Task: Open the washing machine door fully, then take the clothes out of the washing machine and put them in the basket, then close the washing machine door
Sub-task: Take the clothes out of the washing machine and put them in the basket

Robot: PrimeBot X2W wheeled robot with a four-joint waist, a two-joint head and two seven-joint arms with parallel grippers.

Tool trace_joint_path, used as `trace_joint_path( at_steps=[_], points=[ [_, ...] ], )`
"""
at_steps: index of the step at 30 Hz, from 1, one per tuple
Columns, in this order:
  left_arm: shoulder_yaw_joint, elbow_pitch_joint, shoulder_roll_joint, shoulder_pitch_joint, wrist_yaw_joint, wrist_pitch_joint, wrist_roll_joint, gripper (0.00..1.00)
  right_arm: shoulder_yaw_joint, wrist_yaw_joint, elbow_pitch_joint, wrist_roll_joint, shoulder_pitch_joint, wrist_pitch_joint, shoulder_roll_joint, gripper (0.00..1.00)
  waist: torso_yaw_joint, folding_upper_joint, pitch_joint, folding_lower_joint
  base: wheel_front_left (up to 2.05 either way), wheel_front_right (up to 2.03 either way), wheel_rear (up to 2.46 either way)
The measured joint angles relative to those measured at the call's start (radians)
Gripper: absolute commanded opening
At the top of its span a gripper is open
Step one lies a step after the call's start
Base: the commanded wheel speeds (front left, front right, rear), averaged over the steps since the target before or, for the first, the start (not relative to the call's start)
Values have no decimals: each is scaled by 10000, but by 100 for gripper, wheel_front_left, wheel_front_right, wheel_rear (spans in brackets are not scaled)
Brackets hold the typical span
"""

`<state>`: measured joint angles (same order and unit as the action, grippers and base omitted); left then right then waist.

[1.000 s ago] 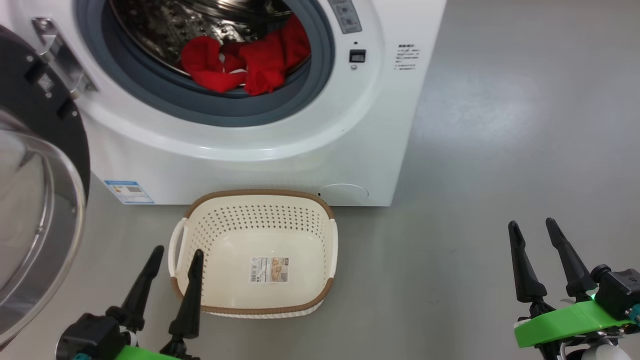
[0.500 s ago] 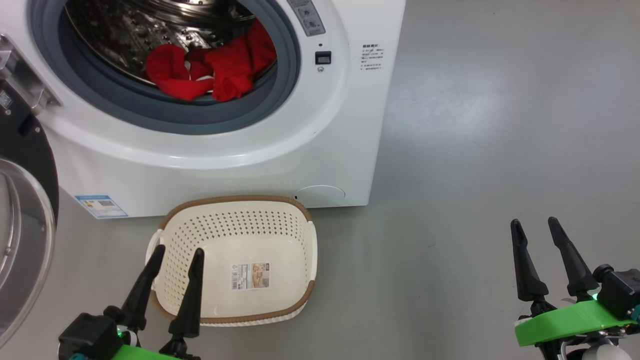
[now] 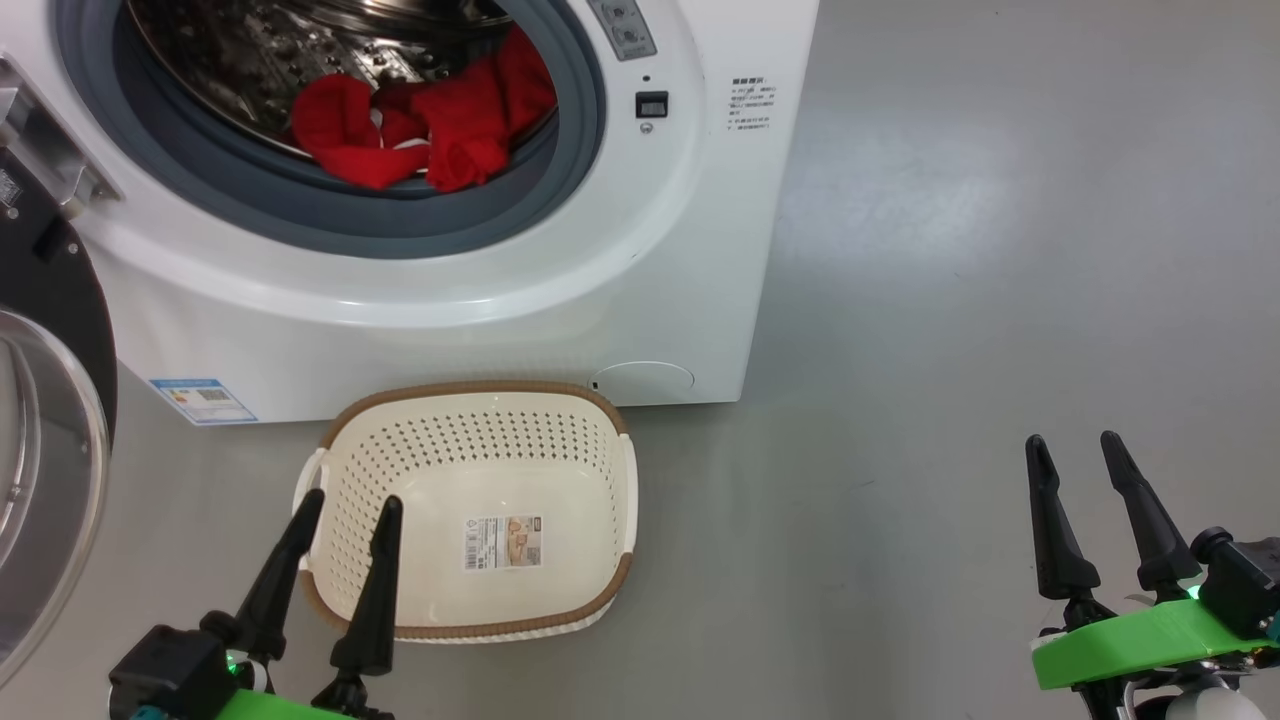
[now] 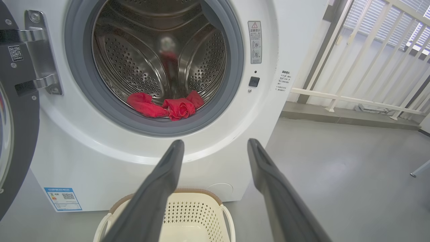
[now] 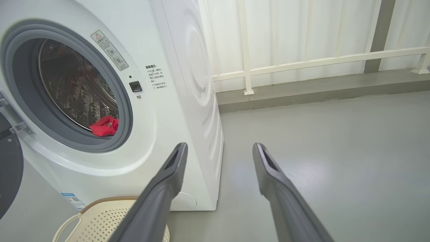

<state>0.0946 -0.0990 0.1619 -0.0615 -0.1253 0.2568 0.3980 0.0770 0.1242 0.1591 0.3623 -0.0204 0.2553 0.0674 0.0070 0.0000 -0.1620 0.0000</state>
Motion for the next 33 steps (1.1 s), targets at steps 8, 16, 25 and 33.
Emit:
trace_joint_path(
  at_steps=[8,16,25,33],
  points=[
    [0,2,36,-15,0,0,75,100,-13,0,-35,0,-1,0,-4,100,25,0,-15,0,56,-63,7],
    [-15,2,48,-54,0,0,86,100,-13,0,-48,0,-8,0,-6,100,25,0,-90,0,112,-122,10],
    [-21,-4,52,-268,0,0,88,100,-29,0,-48,0,-37,0,-10,100,45,0,-160,0,79,-85,5],
    [-10,-54,52,-267,0,0,221,100,-44,0,-58,2,-37,0,-10,100,79,-1,-171,0,3,-3,0]
  ],
)
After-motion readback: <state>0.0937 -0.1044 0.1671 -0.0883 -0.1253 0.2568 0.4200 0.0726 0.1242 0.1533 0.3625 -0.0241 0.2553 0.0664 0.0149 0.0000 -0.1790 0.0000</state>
